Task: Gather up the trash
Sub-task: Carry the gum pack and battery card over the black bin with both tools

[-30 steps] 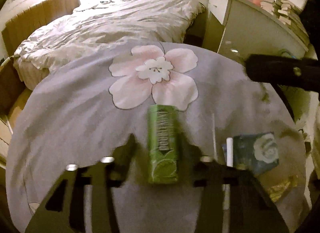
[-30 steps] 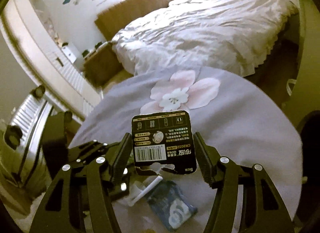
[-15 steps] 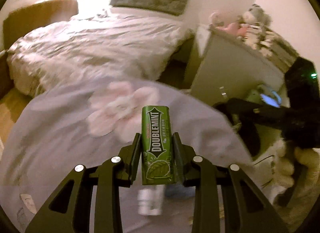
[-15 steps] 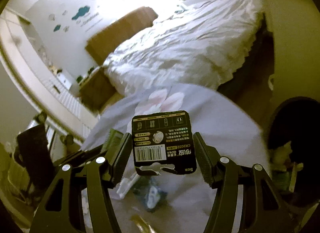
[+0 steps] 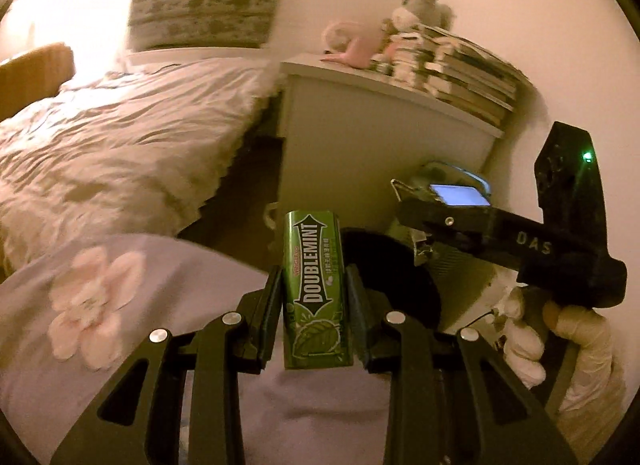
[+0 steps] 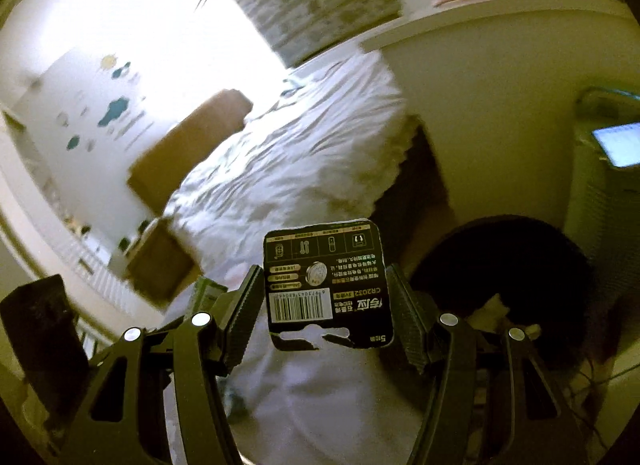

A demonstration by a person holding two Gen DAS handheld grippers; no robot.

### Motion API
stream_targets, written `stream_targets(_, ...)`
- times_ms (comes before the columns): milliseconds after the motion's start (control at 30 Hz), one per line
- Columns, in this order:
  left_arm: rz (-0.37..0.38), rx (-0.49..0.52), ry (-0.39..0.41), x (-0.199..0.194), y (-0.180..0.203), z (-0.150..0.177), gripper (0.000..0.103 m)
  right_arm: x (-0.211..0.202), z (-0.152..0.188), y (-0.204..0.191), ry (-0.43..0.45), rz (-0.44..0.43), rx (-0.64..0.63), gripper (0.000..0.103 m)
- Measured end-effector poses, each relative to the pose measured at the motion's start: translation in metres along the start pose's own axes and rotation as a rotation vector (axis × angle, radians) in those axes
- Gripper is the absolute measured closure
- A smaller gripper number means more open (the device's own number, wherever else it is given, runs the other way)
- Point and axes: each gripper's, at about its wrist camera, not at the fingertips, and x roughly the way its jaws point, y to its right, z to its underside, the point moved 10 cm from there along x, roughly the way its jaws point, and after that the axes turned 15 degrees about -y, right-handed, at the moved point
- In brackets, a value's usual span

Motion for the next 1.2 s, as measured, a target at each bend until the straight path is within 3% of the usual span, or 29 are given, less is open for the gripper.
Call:
stream_targets(233, 0.033, 0.066, -0.026, 0.027, 0.041, -0.012, 0.072, -0.015, 0.004, 0.054, 0.021, 0.033, 0.077, 0.041)
stream_targets(600, 0.060, 0.109, -0.076, 0.065, 0.070, -0.019, 0.072, -0.007, 0.010, 0.103, 0.005, 0.063, 0.164, 0.041)
stream_targets(1200, 0.064, 0.109, -0.136, 0.098, 0.075, -0.018, 0.072, 0.013, 0.014, 0.130, -0.027, 0.077, 0.219, 0.041)
